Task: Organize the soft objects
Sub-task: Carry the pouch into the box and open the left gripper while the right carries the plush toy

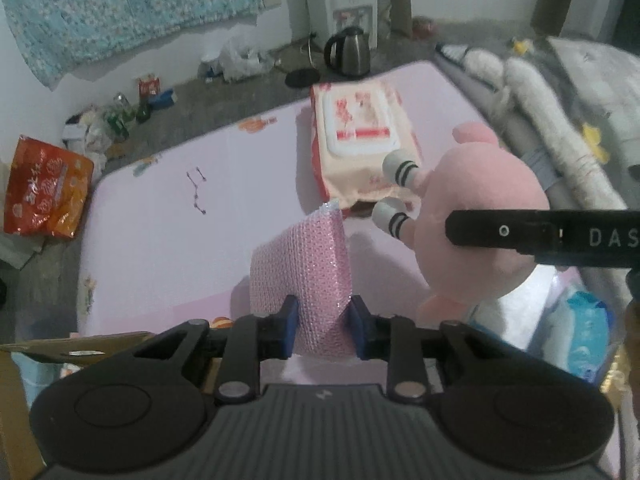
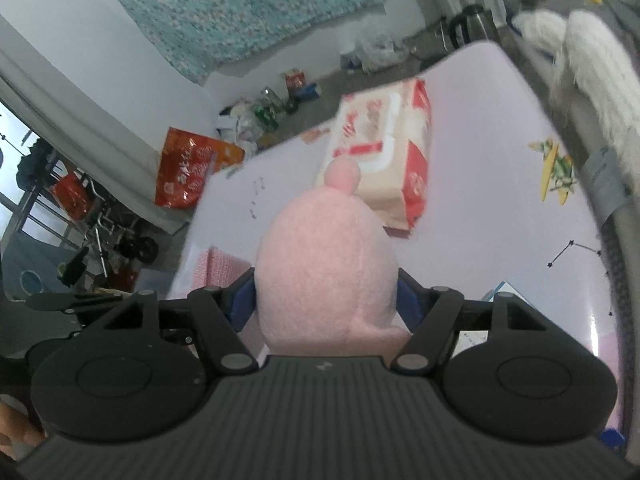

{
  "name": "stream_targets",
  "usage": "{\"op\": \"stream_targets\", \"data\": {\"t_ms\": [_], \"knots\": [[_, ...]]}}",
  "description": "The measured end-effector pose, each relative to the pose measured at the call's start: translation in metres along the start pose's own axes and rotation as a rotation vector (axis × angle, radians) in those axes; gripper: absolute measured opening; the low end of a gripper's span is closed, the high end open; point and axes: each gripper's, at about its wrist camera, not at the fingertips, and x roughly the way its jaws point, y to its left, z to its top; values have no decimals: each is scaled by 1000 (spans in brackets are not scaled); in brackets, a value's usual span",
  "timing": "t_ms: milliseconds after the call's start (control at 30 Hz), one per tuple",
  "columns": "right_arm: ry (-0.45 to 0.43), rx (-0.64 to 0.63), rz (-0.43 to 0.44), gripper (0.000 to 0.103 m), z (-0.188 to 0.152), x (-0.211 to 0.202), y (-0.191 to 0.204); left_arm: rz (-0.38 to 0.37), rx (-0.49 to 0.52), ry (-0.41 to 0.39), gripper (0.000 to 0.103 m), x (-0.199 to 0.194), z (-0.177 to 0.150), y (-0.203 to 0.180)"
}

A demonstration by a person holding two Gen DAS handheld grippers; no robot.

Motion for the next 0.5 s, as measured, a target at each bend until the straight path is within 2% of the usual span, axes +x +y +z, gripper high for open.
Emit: {"op": "stream_targets", "data": {"t_ms": [233, 400, 500], "knots": [[-101, 35, 77, 69, -10, -68, 28, -46, -33, -135, 28, -82, -16, 7], [-175, 36, 159, 69, -34, -124, 59, -39, -52, -219, 28, -147, -45, 15], [-190, 17, 206, 69, -52, -152, 82, -63, -76, -250, 28, -182, -66, 24]]}}
